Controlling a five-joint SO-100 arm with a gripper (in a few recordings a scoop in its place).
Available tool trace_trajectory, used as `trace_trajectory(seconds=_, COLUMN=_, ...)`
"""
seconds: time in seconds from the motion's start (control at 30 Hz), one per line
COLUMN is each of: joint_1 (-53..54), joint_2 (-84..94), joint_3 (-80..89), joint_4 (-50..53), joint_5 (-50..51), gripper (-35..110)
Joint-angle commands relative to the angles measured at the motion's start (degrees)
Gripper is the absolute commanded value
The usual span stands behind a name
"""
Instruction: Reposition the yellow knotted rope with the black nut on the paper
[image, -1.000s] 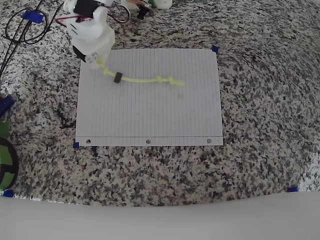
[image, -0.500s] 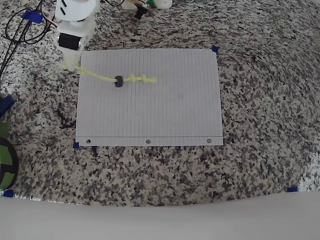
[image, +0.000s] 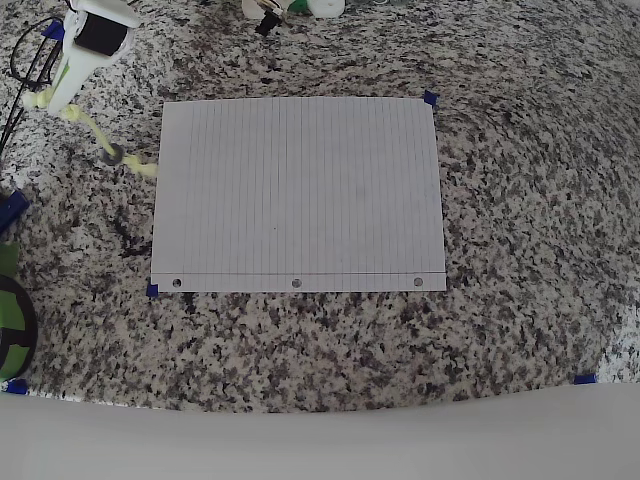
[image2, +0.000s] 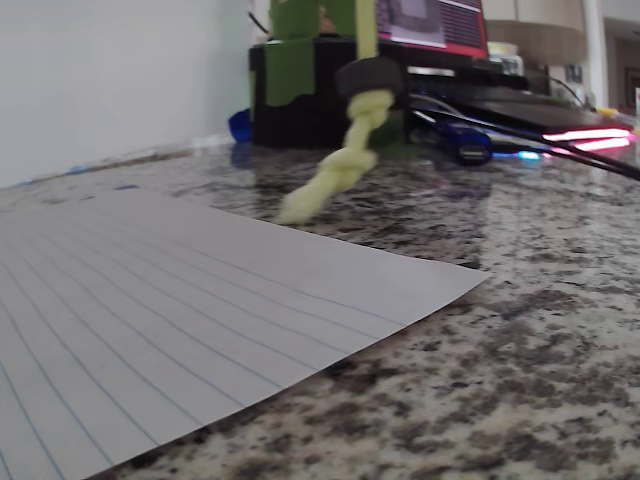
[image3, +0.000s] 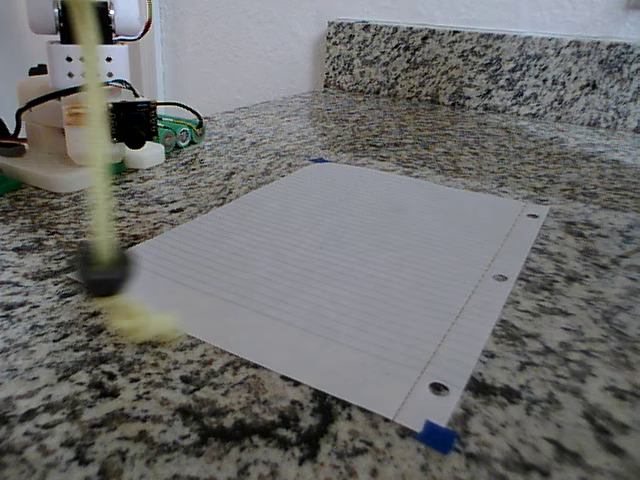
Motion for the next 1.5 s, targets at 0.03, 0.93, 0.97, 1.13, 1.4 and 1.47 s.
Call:
trace_trajectory(seconds=0.03, joint_1=1.49, joint_2=2.29, joint_3=-0.79, joint_4=-3.87, joint_5=12.83, gripper=0)
trace_trajectory(seconds=0.93, joint_1=-14.24, joint_2=19.34, joint_3=19.34, joint_4=-8.0, joint_5=61.7, gripper=0)
trace_trajectory(seconds=0.97, joint_1=-15.82, joint_2=20.83, joint_3=20.48, joint_4=-8.0, joint_5=62.05, gripper=0)
trace_trajectory(seconds=1.13, joint_1=-23.73, joint_2=29.88, joint_3=29.79, joint_4=-10.46, joint_5=69.17, gripper=0)
trace_trajectory(seconds=1.4, joint_1=-35.33, joint_2=42.8, joint_3=43.07, joint_4=-6.42, joint_5=74.27, gripper=0)
trace_trajectory(seconds=1.47, joint_1=-37.79, joint_2=44.65, joint_3=44.82, joint_4=-5.36, joint_5=74.27, gripper=0)
